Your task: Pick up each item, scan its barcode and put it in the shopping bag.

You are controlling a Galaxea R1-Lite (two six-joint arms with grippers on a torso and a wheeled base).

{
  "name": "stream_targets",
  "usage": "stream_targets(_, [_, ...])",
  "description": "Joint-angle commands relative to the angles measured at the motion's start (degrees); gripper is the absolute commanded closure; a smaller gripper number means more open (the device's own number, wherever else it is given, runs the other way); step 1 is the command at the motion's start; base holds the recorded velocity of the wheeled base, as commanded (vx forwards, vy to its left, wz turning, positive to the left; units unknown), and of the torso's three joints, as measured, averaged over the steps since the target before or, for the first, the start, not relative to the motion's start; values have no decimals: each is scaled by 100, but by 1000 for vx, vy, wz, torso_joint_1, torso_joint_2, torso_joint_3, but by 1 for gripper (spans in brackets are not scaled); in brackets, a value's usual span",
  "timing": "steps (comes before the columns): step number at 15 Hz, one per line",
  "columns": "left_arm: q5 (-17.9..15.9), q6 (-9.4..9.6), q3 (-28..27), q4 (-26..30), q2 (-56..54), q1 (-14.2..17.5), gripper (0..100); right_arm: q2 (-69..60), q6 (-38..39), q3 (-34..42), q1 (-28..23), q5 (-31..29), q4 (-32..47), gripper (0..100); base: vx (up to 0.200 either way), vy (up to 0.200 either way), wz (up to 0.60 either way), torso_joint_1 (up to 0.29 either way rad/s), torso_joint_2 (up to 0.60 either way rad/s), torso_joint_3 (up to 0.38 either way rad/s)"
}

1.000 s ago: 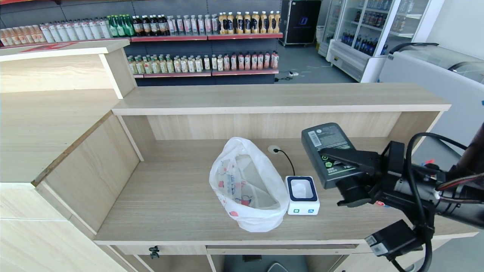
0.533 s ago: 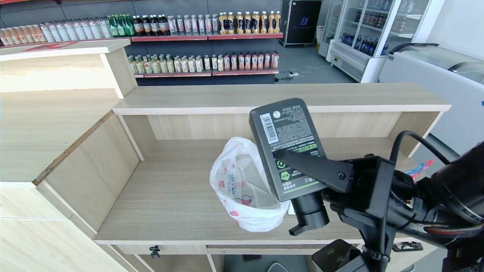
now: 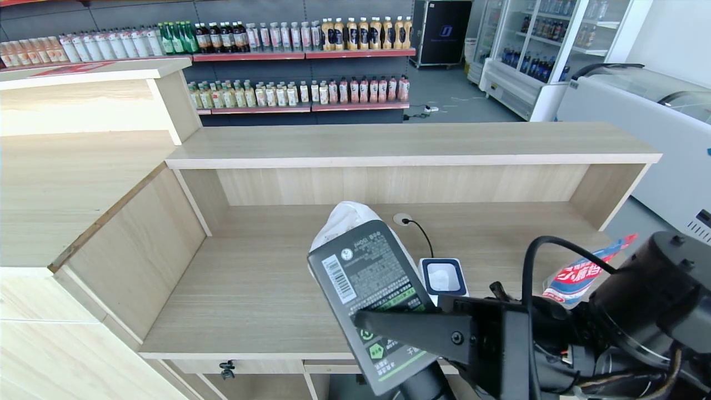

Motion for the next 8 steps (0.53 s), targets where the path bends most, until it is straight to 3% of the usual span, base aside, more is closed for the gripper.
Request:
stream_targets(1, [0, -1, 0, -1, 9, 4, 0, -169, -35, -14, 57, 168, 80, 100, 0, 0, 0, 0, 0, 0])
stream_targets(8, [0, -1, 0, -1, 9, 4, 0, -538, -61, -5, 40, 388, 652, 100, 0, 0, 0, 0, 0, 0])
